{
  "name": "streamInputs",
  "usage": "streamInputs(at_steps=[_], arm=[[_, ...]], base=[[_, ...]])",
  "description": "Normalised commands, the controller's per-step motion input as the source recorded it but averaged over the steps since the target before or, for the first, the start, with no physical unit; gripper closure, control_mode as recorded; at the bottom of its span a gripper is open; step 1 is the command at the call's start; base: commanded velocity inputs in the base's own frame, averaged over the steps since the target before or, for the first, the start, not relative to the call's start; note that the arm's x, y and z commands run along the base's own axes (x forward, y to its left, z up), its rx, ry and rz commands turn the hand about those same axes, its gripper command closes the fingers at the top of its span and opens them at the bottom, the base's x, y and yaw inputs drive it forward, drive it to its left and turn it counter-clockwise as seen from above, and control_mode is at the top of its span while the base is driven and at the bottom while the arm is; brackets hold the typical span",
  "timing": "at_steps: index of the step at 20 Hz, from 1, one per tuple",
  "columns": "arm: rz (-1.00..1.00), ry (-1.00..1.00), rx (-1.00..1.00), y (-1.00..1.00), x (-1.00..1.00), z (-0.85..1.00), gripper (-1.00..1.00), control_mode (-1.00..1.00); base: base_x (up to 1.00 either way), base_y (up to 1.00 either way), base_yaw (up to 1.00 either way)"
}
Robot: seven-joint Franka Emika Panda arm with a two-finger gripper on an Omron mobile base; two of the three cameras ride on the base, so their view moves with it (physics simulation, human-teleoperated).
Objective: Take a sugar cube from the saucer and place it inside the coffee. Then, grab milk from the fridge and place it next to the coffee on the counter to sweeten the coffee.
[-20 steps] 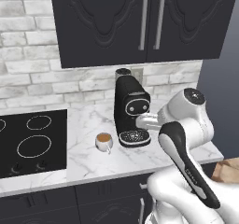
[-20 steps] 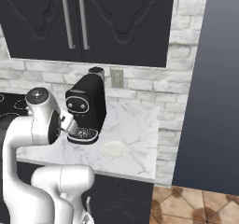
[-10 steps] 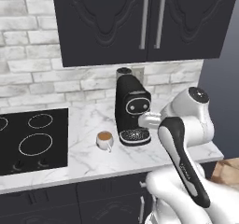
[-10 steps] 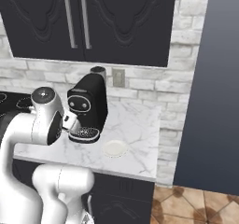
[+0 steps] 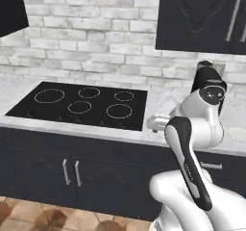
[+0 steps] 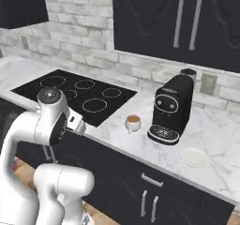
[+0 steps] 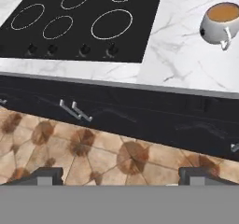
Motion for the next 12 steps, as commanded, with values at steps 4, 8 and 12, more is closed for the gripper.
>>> streamInputs(at_steps=[4, 8, 12], arm=[[0.0, 0.0, 0.0, 0.0, 0.0, 0.0, -1.0, 1.0], [0.0, 0.0, 0.0, 0.0, 0.0, 0.0, -1.0, 1.0], [0.0, 0.0, 0.0, 0.0, 0.0, 0.0, -1.0, 1.0]], base=[[-0.17, 0.6, 0.82], [-0.02, 0.36, 0.8], [0.18, 0.29, 0.71]])
